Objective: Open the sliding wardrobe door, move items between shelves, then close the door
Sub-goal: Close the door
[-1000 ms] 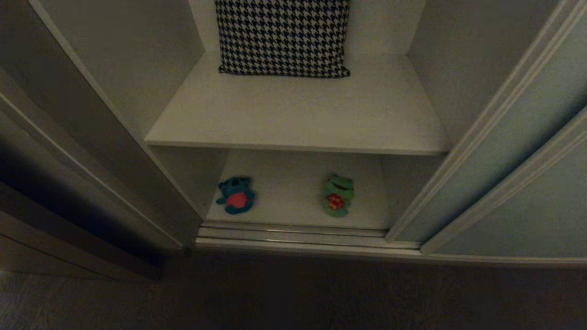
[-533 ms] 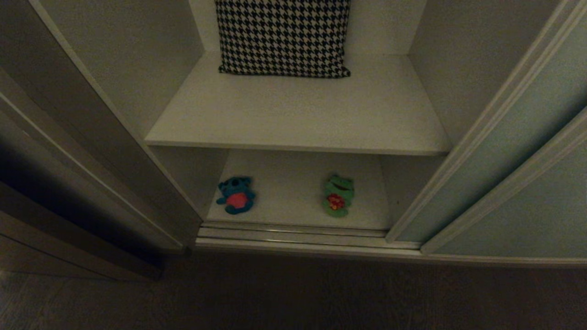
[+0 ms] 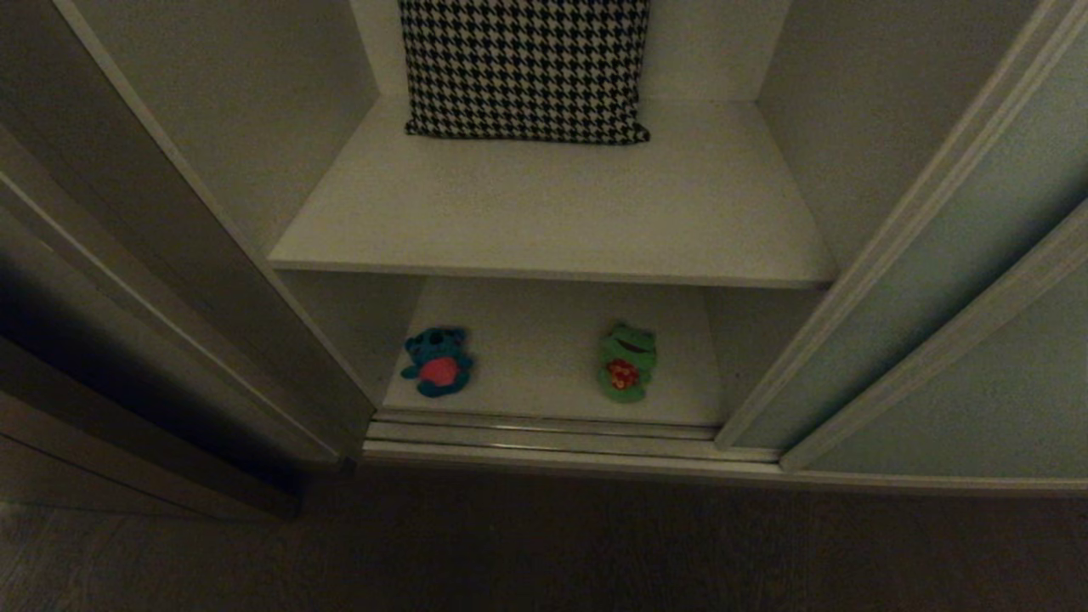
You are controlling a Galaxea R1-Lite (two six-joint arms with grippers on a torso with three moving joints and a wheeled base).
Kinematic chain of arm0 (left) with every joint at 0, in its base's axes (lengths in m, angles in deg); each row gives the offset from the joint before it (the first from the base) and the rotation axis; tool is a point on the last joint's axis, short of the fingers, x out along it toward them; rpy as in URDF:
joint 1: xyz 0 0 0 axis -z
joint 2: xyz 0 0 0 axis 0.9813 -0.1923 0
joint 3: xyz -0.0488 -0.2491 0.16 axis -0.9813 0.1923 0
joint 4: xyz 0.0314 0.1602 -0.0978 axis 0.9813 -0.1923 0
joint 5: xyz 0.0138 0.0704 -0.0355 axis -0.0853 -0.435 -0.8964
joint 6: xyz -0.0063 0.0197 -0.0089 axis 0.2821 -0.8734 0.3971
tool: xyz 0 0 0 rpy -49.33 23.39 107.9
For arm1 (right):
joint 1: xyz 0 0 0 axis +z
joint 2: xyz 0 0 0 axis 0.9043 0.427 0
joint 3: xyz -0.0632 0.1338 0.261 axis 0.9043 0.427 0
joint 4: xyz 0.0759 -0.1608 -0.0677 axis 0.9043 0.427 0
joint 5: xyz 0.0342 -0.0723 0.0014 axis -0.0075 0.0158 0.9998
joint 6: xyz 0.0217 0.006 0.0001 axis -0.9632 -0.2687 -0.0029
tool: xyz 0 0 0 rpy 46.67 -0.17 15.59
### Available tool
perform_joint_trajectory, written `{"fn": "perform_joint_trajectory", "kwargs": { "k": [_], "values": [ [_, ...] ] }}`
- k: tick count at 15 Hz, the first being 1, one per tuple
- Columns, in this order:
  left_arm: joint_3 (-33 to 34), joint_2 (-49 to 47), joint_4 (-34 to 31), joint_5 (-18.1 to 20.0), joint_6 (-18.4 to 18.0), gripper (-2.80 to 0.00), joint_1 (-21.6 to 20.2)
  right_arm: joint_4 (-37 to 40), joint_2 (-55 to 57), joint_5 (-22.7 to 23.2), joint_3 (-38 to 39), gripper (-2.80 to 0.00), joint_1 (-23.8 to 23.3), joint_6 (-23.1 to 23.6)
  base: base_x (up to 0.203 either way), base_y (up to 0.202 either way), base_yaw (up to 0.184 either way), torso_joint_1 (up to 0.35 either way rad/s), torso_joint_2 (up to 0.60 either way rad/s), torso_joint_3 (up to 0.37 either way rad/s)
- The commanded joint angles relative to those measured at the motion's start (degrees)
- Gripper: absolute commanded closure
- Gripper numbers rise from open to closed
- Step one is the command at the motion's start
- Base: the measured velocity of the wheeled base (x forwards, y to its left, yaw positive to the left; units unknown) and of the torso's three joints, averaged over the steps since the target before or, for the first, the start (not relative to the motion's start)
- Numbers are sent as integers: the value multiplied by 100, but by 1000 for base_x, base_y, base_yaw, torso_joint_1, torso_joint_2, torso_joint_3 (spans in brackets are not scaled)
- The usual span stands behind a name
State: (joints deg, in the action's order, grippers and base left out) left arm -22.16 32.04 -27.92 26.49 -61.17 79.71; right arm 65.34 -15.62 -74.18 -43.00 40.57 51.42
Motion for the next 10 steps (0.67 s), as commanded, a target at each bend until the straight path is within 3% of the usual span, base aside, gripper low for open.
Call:
{"fn": "perform_joint_trajectory", "kwargs": {
  "k": [1,3,6,10],
  "values": [
    [1,-8,4,1,4,0,0,-14,565,2232,-259,0,-977,-6,0,0,0,0,0,0],
    [1,-7,3,1,4,0,0,-142,852,2761,-310,0,-1433,-20,0,0,0,0,0,0],
    [1,-4,4,1,4,0,0,-555,1148,3672,-99,0,-1739,-186,0,0,0,0,0,0],
    [1,-8,4,1,4,0,0,-696,1719,3933,-227,0,-1750,-597,0,0,0,0,0,0]
  ]
}}
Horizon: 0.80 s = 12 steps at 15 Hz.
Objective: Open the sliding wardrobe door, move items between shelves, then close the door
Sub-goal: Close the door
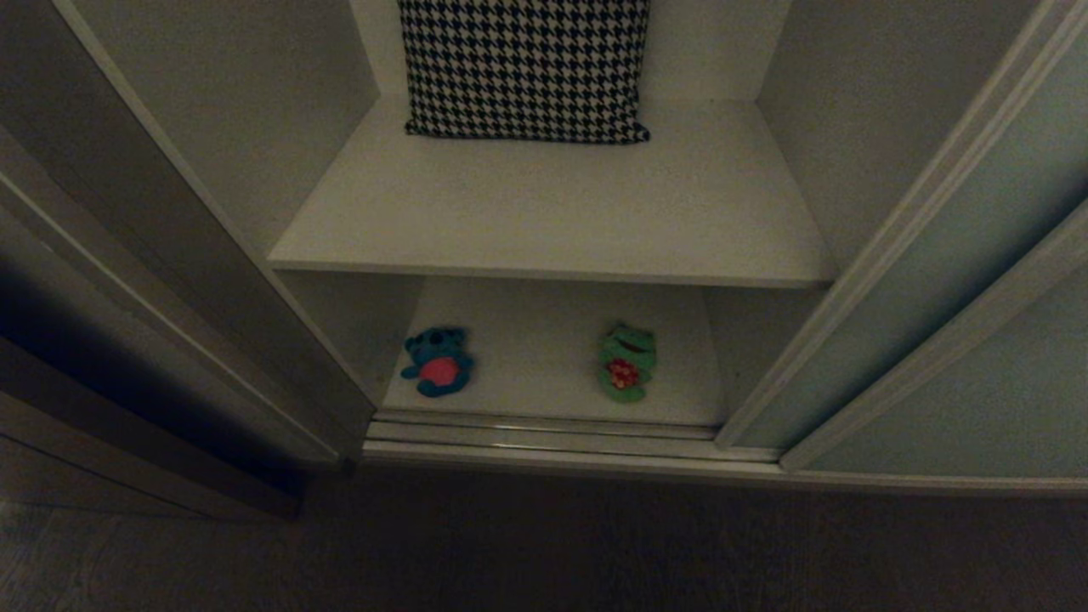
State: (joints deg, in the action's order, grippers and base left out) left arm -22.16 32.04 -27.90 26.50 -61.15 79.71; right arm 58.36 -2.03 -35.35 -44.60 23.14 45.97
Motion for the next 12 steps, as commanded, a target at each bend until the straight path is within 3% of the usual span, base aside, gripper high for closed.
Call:
{"fn": "perform_joint_trajectory", "kwargs": {
  "k": [1,9,12],
  "values": [
    [1,1,1,-1,3,0,0,3,507,77,-105,0,-8,-83,0,0,0,0,0,0],
    [1,-8,1,-1,3,0,0,-6,1580,188,-787,0,64,-83,0,0,0,0,0,0],
    [1,-7,1,-1,3,0,0,-9,1914,167,-1114,0,314,-70,0,0,0,0,0,0]
  ]
}}
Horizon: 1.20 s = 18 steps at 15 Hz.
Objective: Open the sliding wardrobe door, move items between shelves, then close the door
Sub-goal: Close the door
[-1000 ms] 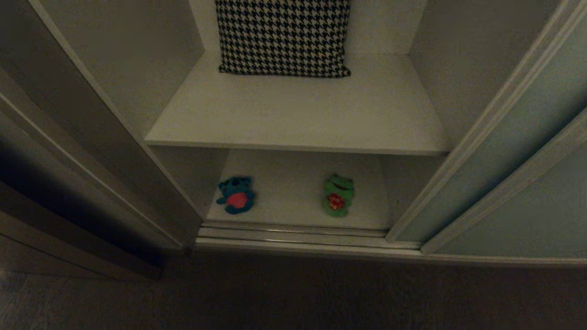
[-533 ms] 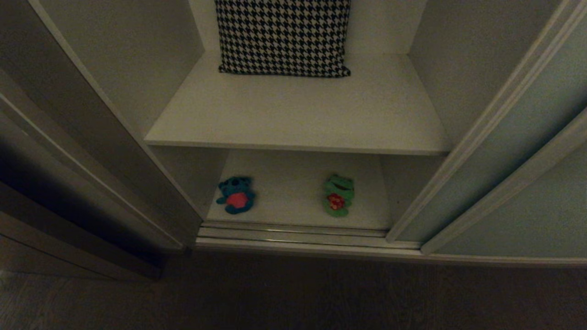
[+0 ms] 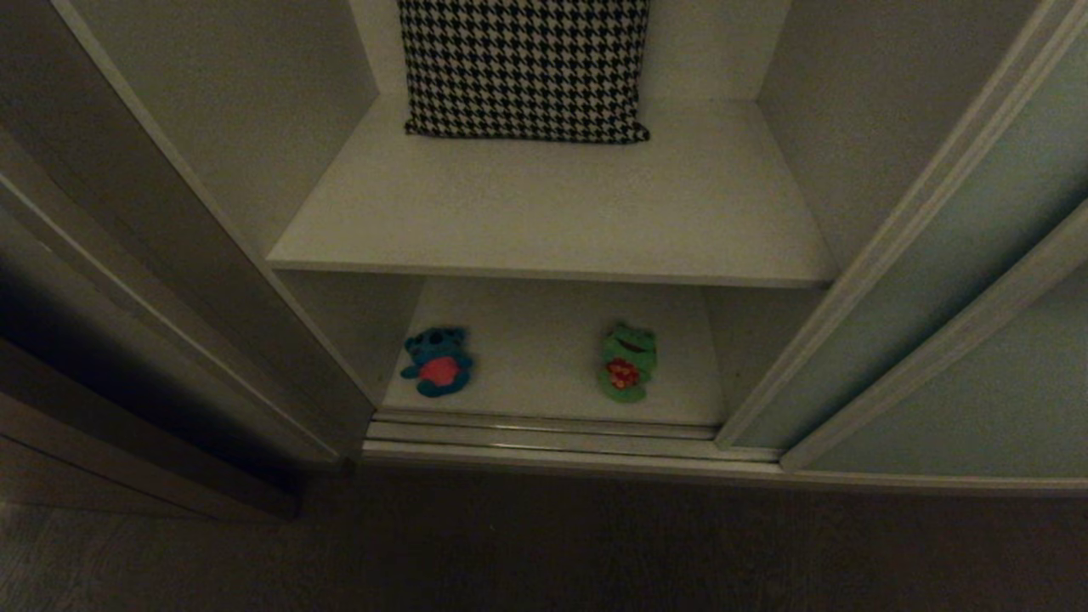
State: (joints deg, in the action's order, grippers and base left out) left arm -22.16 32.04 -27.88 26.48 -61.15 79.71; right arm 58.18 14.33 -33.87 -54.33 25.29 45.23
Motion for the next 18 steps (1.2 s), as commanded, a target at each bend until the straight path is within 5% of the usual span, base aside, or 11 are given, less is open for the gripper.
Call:
{"fn": "perform_joint_trajectory", "kwargs": {
  "k": [1,18],
  "values": [
    [1,-5,-1,1,3,0,0,3,365,8,-202,0,162,10,0,0,0,0,0,0],
    [1,-7,-1,1,3,0,0,-533,650,-145,-325,0,471,2,0,0,0,0,0,0]
  ]
}}
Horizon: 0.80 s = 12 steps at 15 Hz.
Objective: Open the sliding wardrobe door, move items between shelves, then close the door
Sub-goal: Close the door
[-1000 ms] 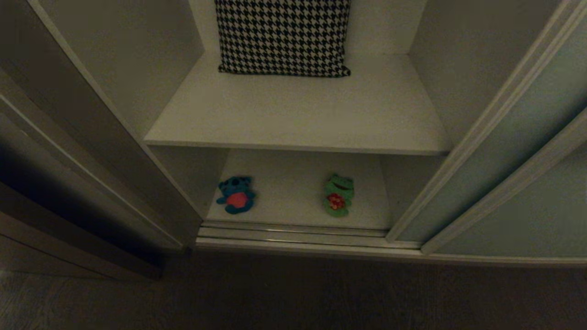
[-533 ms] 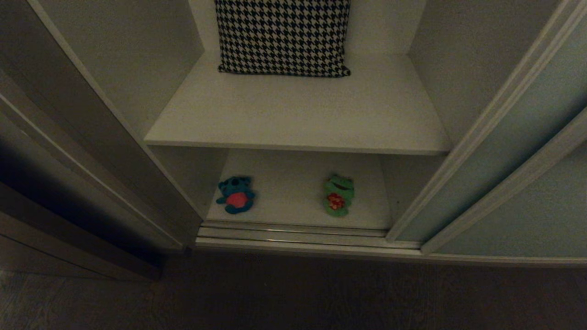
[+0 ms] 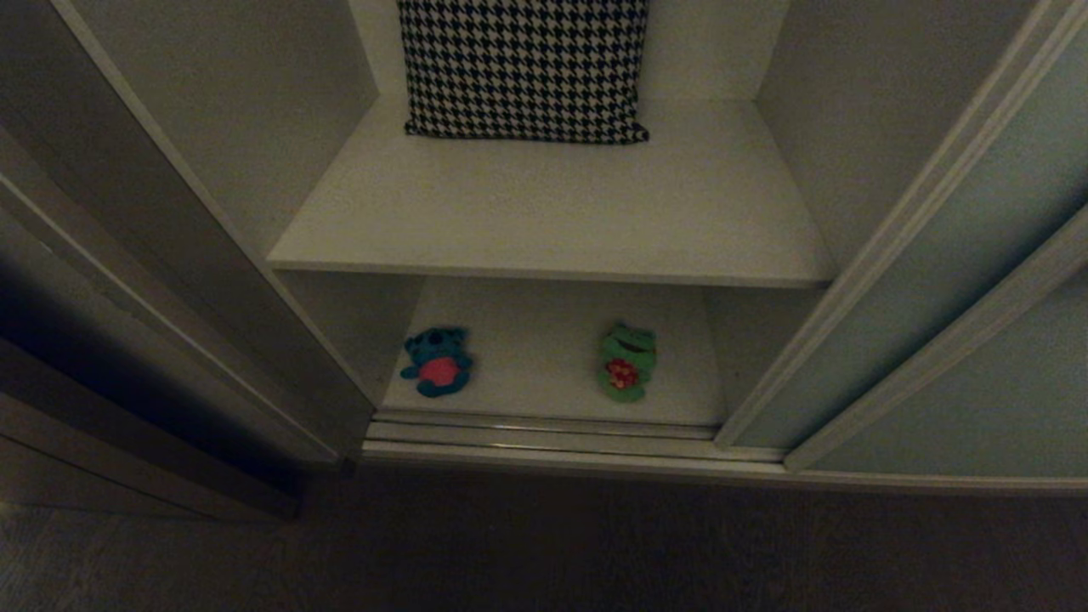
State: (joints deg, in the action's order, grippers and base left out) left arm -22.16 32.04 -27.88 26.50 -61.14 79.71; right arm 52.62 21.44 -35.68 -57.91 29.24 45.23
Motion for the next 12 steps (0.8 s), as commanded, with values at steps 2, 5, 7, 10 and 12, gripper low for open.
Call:
{"fn": "perform_joint_trajectory", "kwargs": {
  "k": [2,5,7,10,12],
  "values": [
    [1,-8,-1,-1,2,0,0,22,-112,37,26,0,209,17,0,0,0,0,0,0],
    [1,-8,-1,-1,2,0,0,31,-144,37,35,0,324,14,0,0,0,0,0,0],
    [1,-8,-1,-1,2,0,0,24,-173,34,34,0,591,25,0,0,0,0,0,0],
    [1,-8,-1,-1,2,0,0,47,-284,6,-1,0,1187,16,0,0,0,0,0,0],
    [1,-3,-1,-1,2,0,0,35,-297,-244,-14,0,1798,20,0,0,0,0,0,0]
  ]
}}
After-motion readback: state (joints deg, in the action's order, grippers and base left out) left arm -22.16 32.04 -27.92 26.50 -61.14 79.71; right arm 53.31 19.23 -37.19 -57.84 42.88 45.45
